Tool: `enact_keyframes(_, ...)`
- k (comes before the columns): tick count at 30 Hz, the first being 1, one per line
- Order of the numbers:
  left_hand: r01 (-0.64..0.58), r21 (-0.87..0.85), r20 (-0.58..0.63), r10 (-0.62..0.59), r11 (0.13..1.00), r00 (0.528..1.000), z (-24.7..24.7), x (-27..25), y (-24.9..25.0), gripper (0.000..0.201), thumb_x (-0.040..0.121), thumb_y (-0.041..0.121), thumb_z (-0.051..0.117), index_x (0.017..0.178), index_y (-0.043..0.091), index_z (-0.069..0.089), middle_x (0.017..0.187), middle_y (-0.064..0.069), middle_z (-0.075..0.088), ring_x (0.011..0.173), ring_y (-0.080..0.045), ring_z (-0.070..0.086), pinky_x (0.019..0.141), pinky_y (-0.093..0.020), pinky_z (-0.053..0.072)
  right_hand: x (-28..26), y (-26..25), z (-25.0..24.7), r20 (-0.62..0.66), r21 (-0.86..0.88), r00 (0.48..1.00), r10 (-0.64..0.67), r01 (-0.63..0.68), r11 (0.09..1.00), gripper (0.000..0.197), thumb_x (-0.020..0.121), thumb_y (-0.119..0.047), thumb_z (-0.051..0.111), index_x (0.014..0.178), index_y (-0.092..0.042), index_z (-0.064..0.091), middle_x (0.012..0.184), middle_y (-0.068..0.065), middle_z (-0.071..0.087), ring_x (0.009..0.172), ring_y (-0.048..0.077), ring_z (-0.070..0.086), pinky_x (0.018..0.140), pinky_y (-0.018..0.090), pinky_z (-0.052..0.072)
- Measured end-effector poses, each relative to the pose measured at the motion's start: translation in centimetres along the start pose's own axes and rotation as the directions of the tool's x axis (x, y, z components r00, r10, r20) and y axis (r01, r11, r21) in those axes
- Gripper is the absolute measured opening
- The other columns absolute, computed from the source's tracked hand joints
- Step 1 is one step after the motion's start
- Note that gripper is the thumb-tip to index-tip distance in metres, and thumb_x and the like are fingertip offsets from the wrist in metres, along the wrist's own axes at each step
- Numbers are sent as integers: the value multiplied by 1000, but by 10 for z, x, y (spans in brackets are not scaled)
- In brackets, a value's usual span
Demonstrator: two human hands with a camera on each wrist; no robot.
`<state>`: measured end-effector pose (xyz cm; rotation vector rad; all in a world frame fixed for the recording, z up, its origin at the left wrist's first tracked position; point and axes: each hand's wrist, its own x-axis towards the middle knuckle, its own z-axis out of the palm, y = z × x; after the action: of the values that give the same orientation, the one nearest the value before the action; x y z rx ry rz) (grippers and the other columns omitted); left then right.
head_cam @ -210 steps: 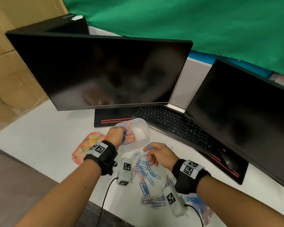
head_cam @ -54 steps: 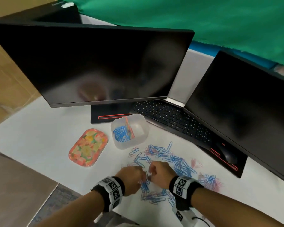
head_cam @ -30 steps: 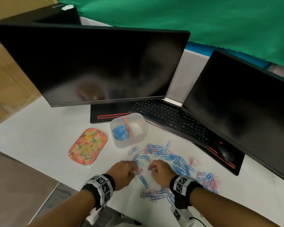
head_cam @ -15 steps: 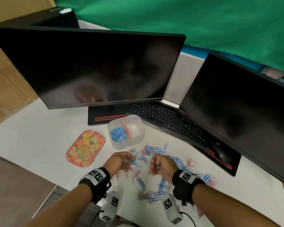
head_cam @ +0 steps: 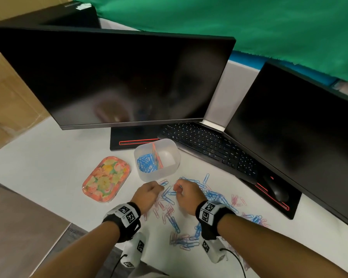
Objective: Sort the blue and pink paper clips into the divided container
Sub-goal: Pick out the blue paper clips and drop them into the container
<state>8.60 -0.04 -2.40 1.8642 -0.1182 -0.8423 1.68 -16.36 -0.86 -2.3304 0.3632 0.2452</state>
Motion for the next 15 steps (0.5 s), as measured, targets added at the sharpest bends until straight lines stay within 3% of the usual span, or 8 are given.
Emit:
enact_keyframes(3,-53,195,-101,73,979,992,-1,4,-4,36,98,33,41,79,10,60,82,-5,65,80,-22,58,75,-31,42,10,-1,6,26,-138,996,-83,85,987,24,86,-2,46,102,-11,62,103,7,62,91,22,56,78,24,45)
enact_keyframes(6,-60,338,-133,111,939,985,0,7,-5,30,100,27,36,91,12,60,90,-8,67,86,-26,60,78,-32,46,15,-1,13,67,-228,991,-116,128,965,31,86,0,45,111,-10,61,112,9,61,101,26,57,87,30,46)
enact_keyframes(9,-47,504,-145,138,863,980,3,10,-6,19,97,25,40,97,19,57,91,-5,67,87,-26,62,79,-34,49,16,-1,17,91,-292,984,-152,172,941,34,84,3,45,112,-9,61,112,10,61,101,28,58,87,33,48)
enact_keyframes(12,-45,623,-144,171,781,975,6,11,-5,19,95,30,47,111,25,55,104,1,64,95,-23,62,81,-31,47,15,0,20,121,-328,977,-173,204,922,34,85,6,45,112,-8,60,112,11,61,101,29,58,87,34,49)
enact_keyframes(15,-23,672,-154,170,740,973,7,14,-2,15,94,33,47,104,26,55,103,2,65,90,-21,61,77,-30,48,14,0,19,141,-326,982,-125,165,931,34,86,6,46,114,-8,57,113,11,58,100,28,57,83,33,47)
